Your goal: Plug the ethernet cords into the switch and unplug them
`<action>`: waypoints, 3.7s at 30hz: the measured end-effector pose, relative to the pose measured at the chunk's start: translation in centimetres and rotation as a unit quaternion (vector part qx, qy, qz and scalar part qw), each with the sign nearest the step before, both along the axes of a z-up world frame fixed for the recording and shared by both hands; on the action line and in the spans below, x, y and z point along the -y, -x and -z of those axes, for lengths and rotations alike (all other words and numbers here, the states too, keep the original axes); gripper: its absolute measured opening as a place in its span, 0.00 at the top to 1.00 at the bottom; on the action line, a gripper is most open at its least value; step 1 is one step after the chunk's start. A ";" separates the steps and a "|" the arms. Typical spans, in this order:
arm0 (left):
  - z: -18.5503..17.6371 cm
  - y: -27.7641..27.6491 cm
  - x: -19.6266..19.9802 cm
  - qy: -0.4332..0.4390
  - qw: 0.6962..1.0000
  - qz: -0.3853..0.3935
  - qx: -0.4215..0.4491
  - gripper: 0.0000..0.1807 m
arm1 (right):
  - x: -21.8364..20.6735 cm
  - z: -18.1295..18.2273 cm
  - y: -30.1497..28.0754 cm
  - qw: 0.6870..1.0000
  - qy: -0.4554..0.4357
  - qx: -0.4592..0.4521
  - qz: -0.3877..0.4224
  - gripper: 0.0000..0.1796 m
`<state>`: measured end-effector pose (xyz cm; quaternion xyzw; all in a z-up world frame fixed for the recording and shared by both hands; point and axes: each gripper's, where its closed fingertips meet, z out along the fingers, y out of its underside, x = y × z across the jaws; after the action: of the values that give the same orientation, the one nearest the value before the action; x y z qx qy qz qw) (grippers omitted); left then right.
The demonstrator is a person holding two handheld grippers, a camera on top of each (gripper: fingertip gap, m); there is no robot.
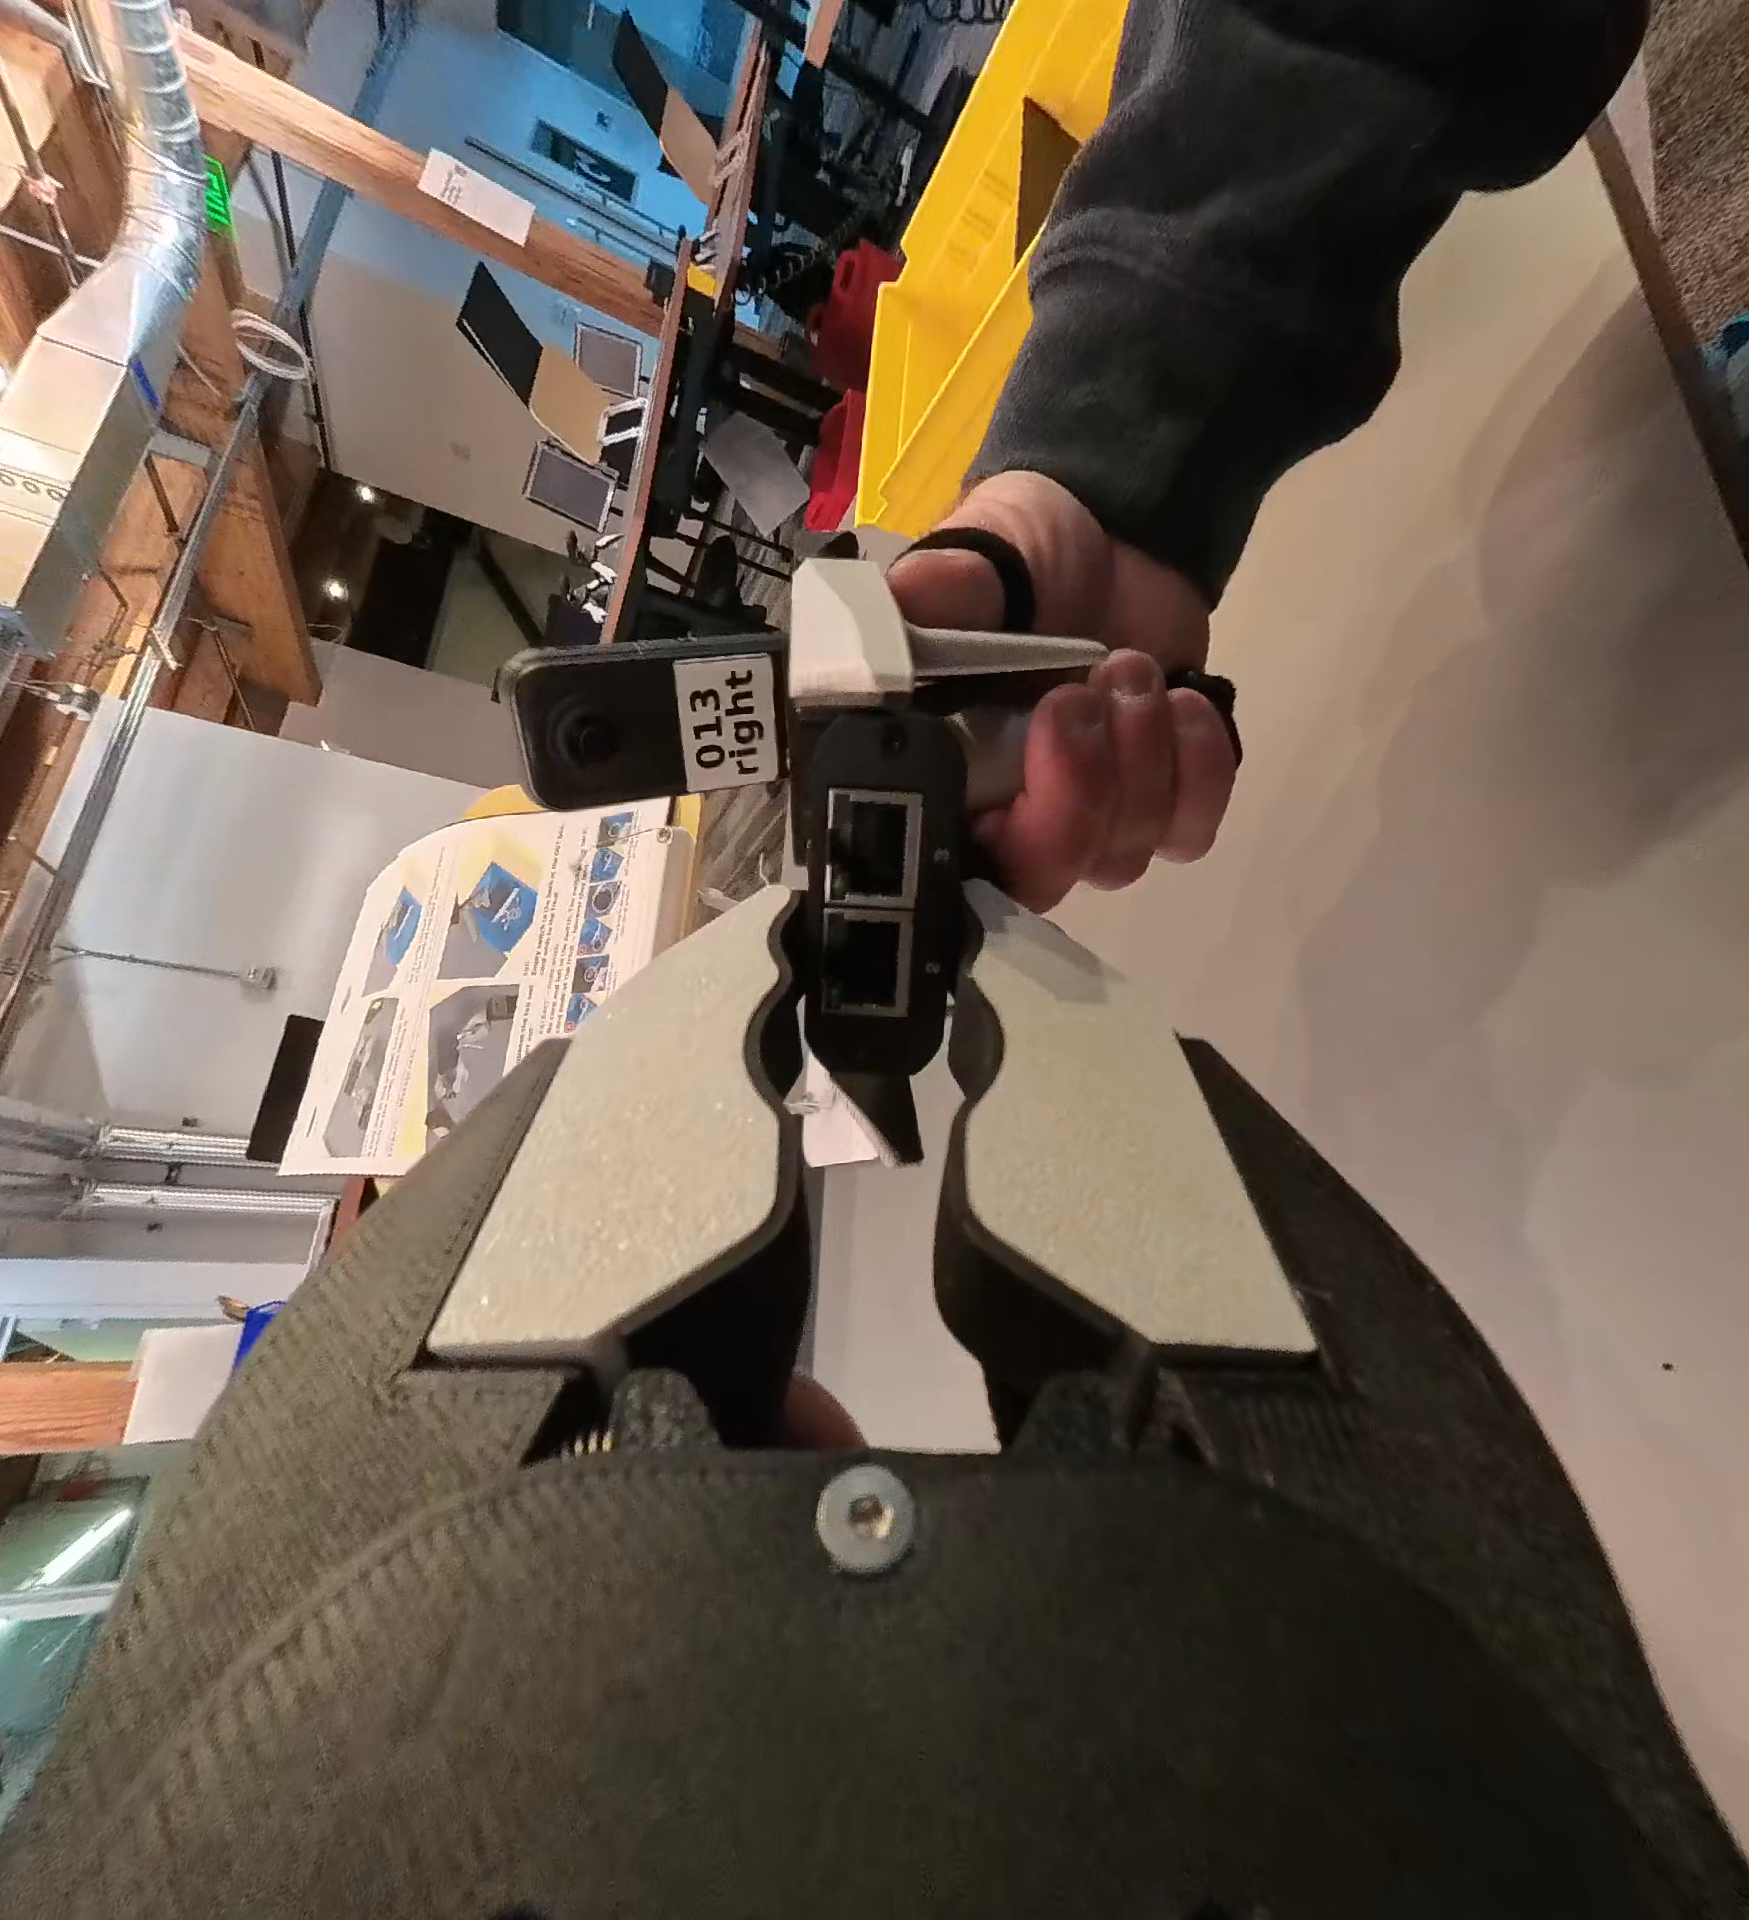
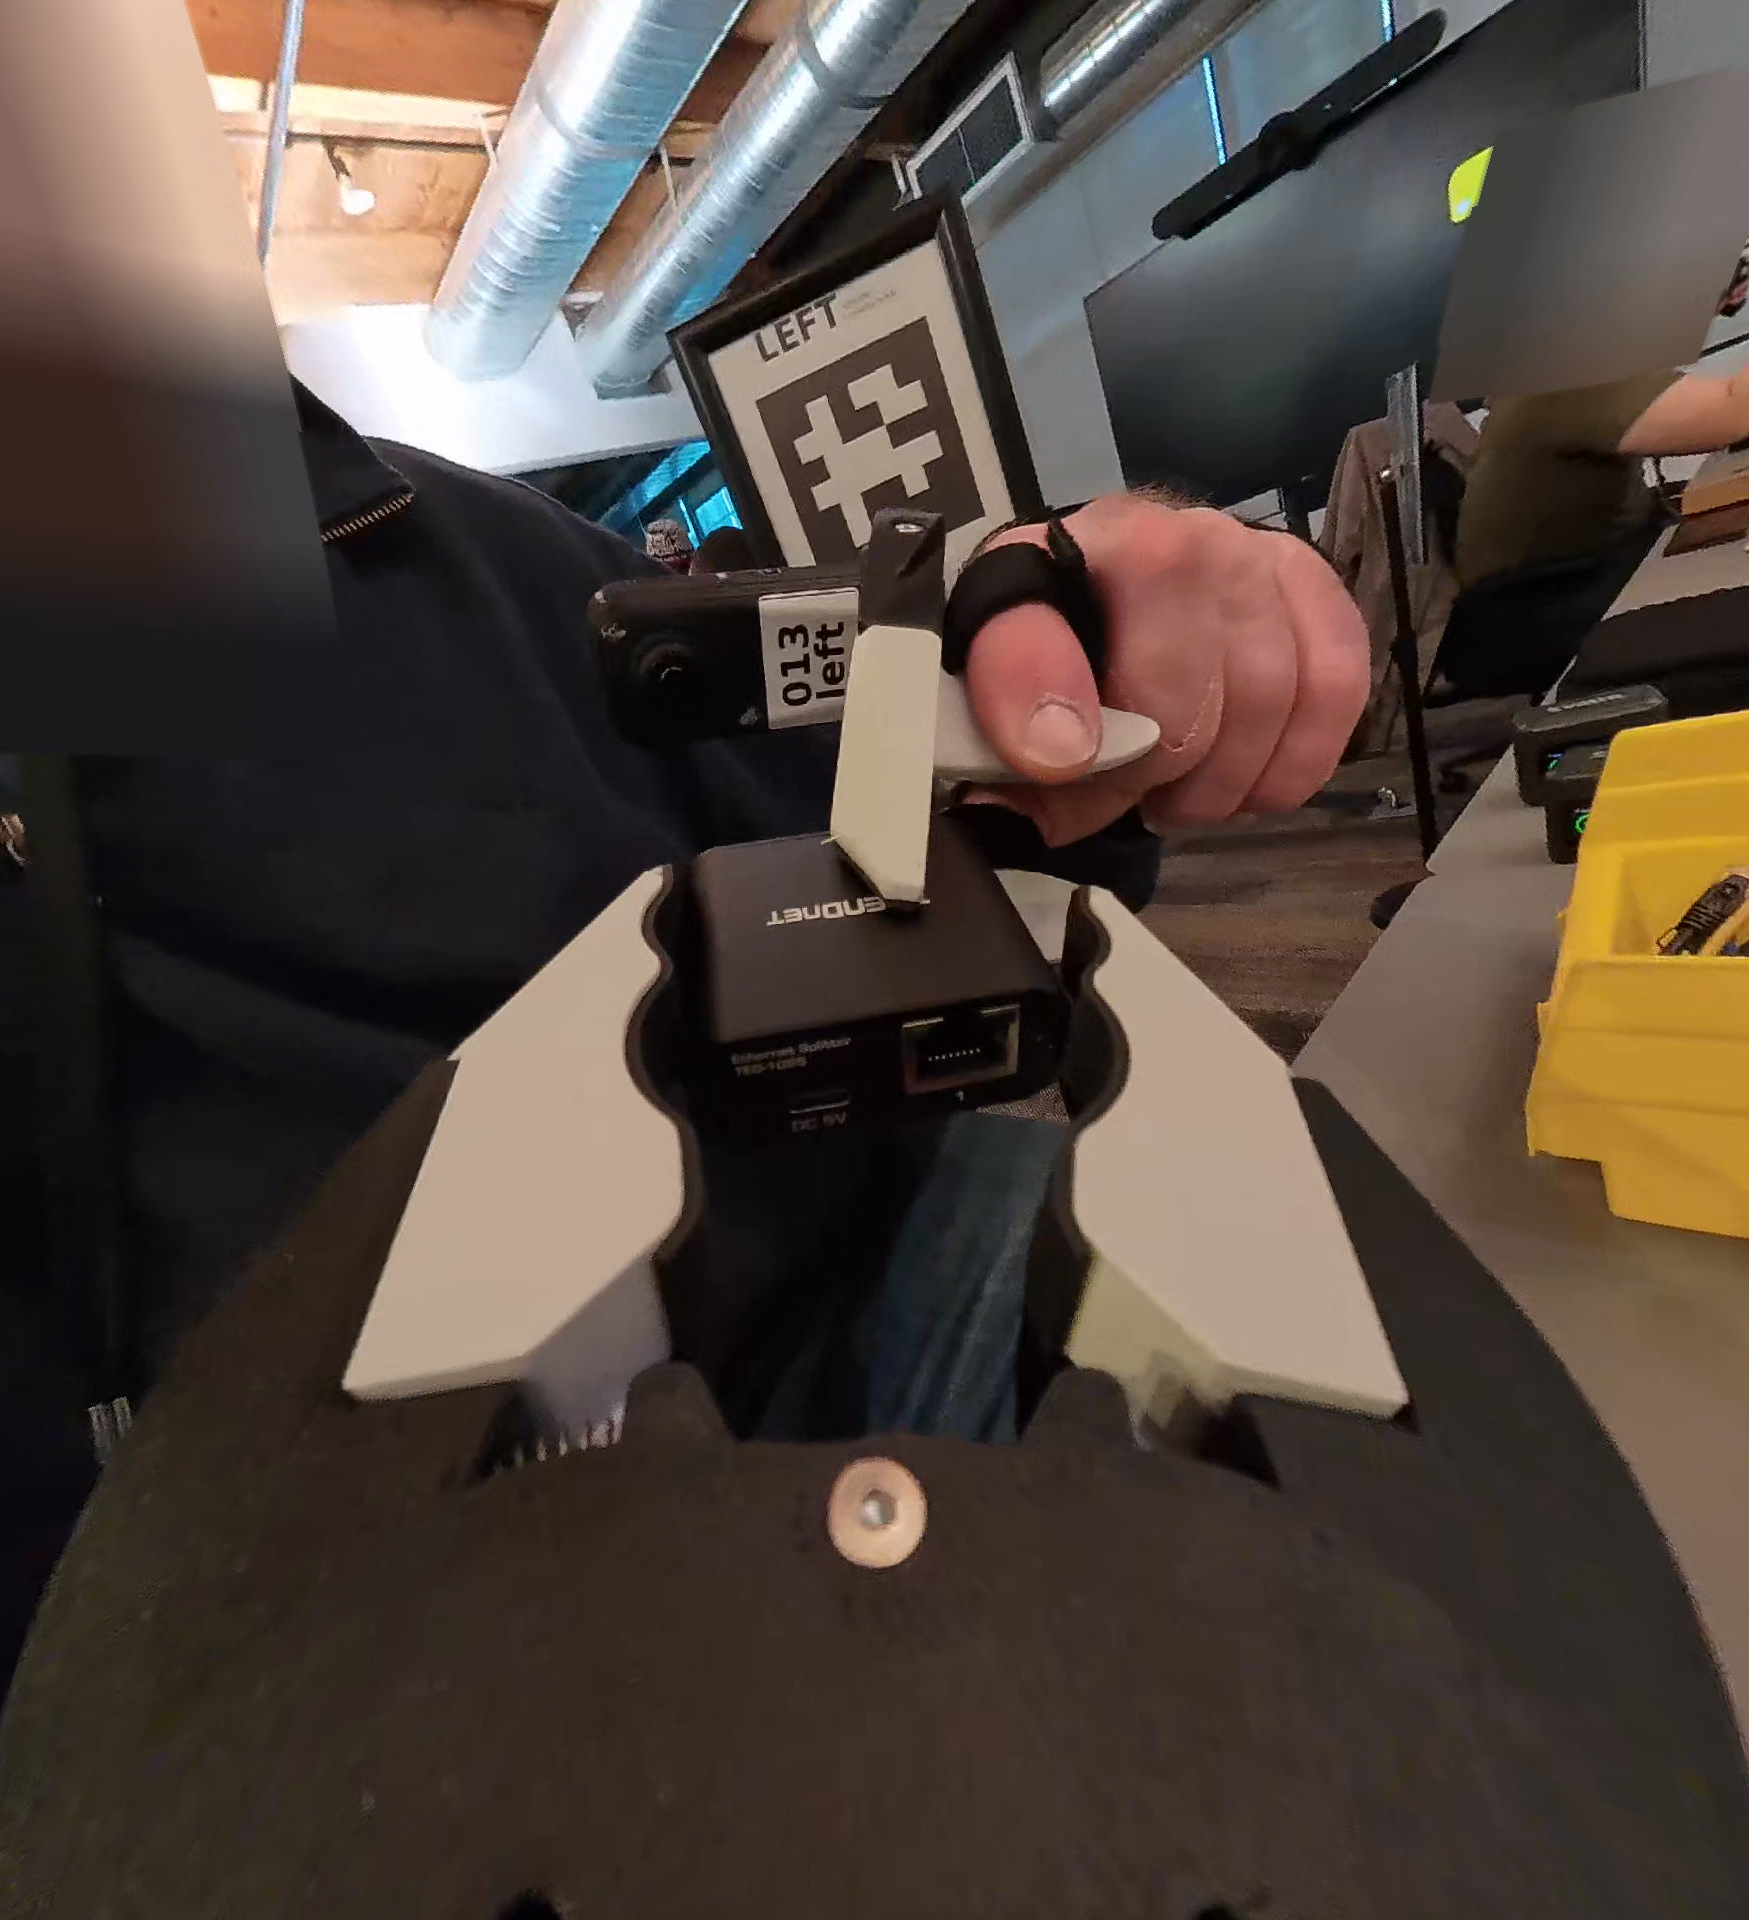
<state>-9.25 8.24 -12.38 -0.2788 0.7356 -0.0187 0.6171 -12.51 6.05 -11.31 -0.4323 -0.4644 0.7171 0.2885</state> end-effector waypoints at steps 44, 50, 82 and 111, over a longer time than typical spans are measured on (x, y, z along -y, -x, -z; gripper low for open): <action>-1.8 -0.6 3.8 0.048 0.995 0.072 0.045 0.87 | 4.4 -2.9 0.1 0.988 0.061 -0.075 -0.118 0.50; -2.2 -0.8 4.2 0.058 0.993 0.080 0.059 0.87 | 5.1 -3.1 -0.5 0.984 0.057 -0.090 -0.142 0.58; -3.2 23.6 -15.9 0.044 0.912 -0.408 -0.007 0.73 | 0.3 -2.6 -4.7 0.994 -0.045 -0.065 0.070 0.59; 13.8 32.6 -26.9 0.238 0.763 -0.580 -0.160 0.83 | -1.6 1.0 -4.5 0.991 -0.059 0.002 0.119 0.59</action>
<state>-41.84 35.12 -26.17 -0.7889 0.4938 0.2131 0.2971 -8.04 7.69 -12.27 -0.4686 -0.4516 0.6480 0.3957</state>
